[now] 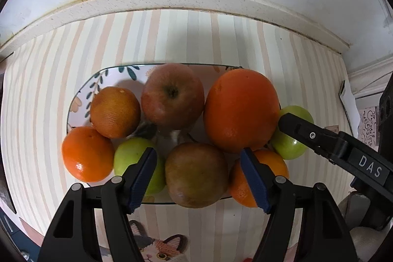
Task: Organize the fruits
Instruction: 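Lower the brown fruit and green apple onto the plate and open both tools, then lift both tools back from the plate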
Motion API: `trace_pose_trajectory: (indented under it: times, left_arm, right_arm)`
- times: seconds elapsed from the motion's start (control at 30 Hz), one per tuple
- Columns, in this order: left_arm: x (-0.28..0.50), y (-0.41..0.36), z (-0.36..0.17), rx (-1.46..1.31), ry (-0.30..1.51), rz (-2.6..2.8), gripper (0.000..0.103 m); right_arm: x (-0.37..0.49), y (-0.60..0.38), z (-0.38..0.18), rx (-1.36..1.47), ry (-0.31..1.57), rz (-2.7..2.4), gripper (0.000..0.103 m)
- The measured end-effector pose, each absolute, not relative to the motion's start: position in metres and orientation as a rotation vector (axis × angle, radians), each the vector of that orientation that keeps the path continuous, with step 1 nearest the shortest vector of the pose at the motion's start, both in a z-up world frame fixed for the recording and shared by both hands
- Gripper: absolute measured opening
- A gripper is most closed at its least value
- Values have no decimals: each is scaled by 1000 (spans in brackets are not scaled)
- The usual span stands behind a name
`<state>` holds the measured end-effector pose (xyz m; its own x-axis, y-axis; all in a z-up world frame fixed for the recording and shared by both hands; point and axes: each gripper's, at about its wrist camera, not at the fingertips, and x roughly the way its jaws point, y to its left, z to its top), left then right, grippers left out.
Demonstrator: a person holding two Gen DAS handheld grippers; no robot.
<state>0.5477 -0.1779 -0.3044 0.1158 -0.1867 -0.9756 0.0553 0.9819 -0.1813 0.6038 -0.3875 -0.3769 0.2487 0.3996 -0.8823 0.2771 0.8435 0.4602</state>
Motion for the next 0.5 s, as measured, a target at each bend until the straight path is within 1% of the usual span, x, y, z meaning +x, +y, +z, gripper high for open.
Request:
trace_pose_trajectory:
  times: [0.03, 0.07, 0.1, 0.13, 0.2, 0.27, 0.33, 0.37, 0.4, 0.43, 0.5]
  left_arm:
    - [547, -176, -302, -111, 1439, -178, 68]
    - [546, -174, -299, -113, 1432, -180, 68]
    - [545, -172, -296, -112, 1426, -180, 68]
    - [545, -171, -294, -113, 1422, -178, 68]
    - [542, -165, -288, -122, 1407, -176, 71]
    - [539, -157, -282, -127, 1392, -167, 73]
    - [535, -150, -277, -128, 1385, -155, 74]
    - [533, -145, -274, -125, 1382, -145, 76]
    - [529, -140, -271, -120, 1376, -135, 84]
    - [526, -136, -268, -113, 1369, -127, 87]
    - [519, -129, -262, -96, 1353, -114, 88]
  right_arm:
    - [604, -387, -376, 607, 1341, 91, 75]
    - [604, -386, -375, 602, 1340, 91, 78]
    - [604, -386, -373, 597, 1339, 87, 85]
    - [604, -385, -370, 585, 1336, 82, 88]
    - [602, -382, -363, 567, 1329, 84, 89]
    - [600, -380, -355, 544, 1319, 82, 94]
    - [598, -378, -348, 518, 1317, 66, 94]
    - [595, -376, -342, 480, 1310, 43, 94]
    - [592, -374, -336, 444, 1300, 27, 96]
    - [589, -372, -331, 408, 1288, 16, 97]
    - [577, -362, -317, 318, 1258, -4, 97]
